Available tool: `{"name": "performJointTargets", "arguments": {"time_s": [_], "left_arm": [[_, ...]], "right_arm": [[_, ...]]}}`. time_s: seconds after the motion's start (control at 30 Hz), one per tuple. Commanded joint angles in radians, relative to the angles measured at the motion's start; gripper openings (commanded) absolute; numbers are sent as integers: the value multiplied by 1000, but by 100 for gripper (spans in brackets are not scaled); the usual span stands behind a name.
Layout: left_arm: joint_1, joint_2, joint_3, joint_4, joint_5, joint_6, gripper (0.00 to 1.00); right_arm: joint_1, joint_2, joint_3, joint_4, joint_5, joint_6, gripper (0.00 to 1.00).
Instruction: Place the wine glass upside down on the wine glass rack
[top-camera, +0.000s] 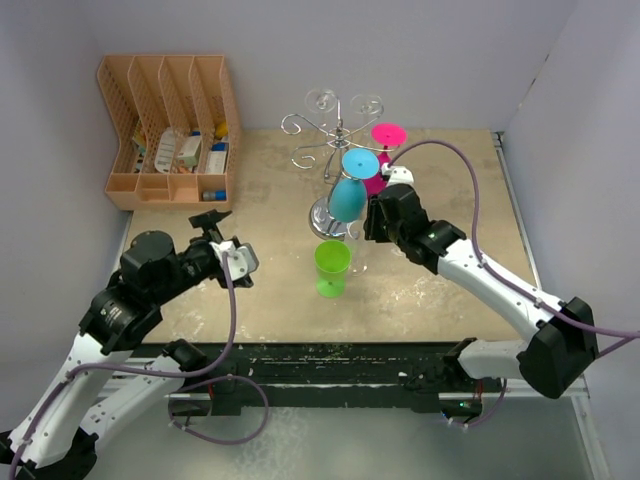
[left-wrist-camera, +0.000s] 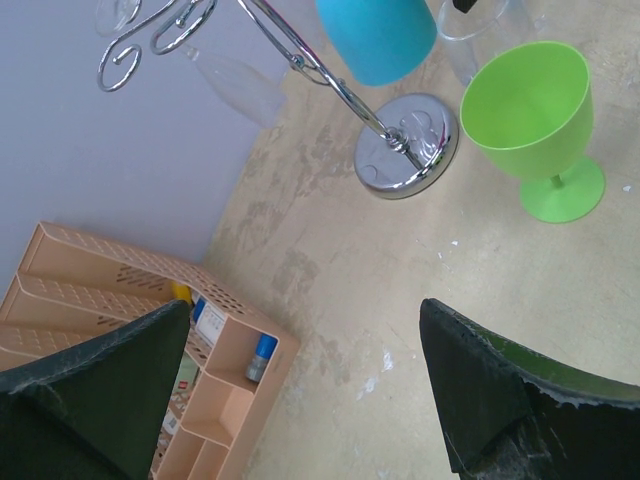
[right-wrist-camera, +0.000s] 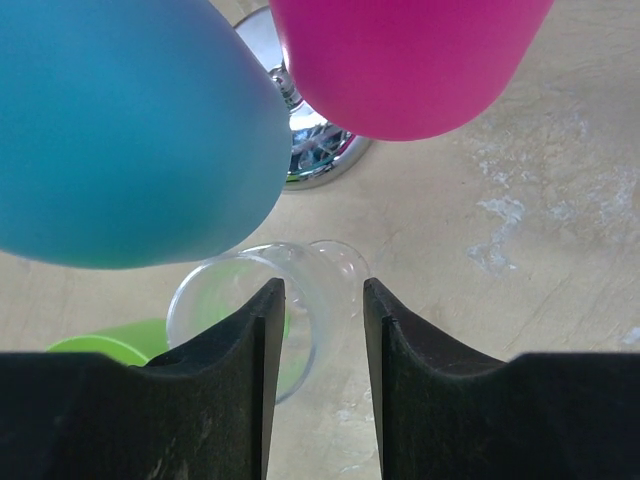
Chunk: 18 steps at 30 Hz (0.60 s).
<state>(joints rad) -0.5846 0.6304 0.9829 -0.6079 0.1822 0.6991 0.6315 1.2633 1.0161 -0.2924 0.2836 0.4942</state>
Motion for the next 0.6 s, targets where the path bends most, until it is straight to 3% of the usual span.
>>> {"name": "performJointTargets", "arguments": {"time_s": [0.0,0.47,0.57], "left_arm": [[1,-16,-16,34,-7,-4,100],[1,-40,-39,29,-8,-7,100],[1,-43,-39,28,-7,-10,100]], "right_arm": [[8,12,59,3,76,24,39],[44,57,64,-161,46,56,35],[48,75,61,-180,44,63,27]]}}
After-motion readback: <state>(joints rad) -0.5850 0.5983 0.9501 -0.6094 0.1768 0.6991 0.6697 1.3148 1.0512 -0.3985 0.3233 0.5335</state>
